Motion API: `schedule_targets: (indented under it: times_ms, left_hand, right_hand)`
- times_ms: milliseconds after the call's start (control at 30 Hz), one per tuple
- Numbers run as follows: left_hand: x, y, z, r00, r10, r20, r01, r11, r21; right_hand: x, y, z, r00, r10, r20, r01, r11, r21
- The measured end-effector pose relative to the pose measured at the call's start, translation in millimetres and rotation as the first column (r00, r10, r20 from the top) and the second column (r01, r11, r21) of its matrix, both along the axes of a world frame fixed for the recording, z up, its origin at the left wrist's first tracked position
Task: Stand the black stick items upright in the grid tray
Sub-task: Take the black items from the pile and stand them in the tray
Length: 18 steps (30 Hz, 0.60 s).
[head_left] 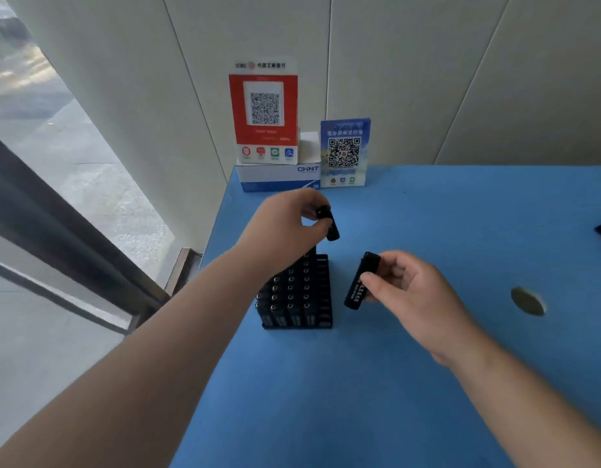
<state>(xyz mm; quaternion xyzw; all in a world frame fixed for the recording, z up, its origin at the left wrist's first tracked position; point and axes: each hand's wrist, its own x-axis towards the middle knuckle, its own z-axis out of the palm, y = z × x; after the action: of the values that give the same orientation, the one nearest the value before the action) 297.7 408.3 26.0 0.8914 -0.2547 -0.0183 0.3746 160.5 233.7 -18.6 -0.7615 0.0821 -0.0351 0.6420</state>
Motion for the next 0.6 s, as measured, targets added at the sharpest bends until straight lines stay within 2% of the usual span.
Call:
schedule_targets:
  times_ms: [167, 300, 500, 600]
  left_hand:
    - [26.4, -5.8, -20.7, 0.991, -0.104, -0.084, 0.122, 0.960, 0.252]
    - [27.4, -6.5, -27.7, 0.989, -0.120, -0.087, 0.141, 0.947, 0.289]
    - [34.2, -10.1, -23.1, 0.984, -0.138, -0.111, 0.170, 0.910, 0.377]
    - [34.3, -15.0, -20.3, 0.986, -0.151, -0.071, 0.167, 0.884, 0.437]
  right_hand:
    - [7.5, 8.3, -12.2, 0.989, -0.146, 0.027, 0.148, 0.984, -0.096]
    - [9.3, 12.8, -19.2, 0.980, -0.195, 0.029, 0.197, 0.967, -0.164]
    - [17.0, 17.6, -23.2, 0.981, -0.189, 0.030, 0.192, 0.968, -0.161]
    - [21.7, 18.3, -24.5, 0.980, -0.198, 0.027, 0.200, 0.964, -0.178]
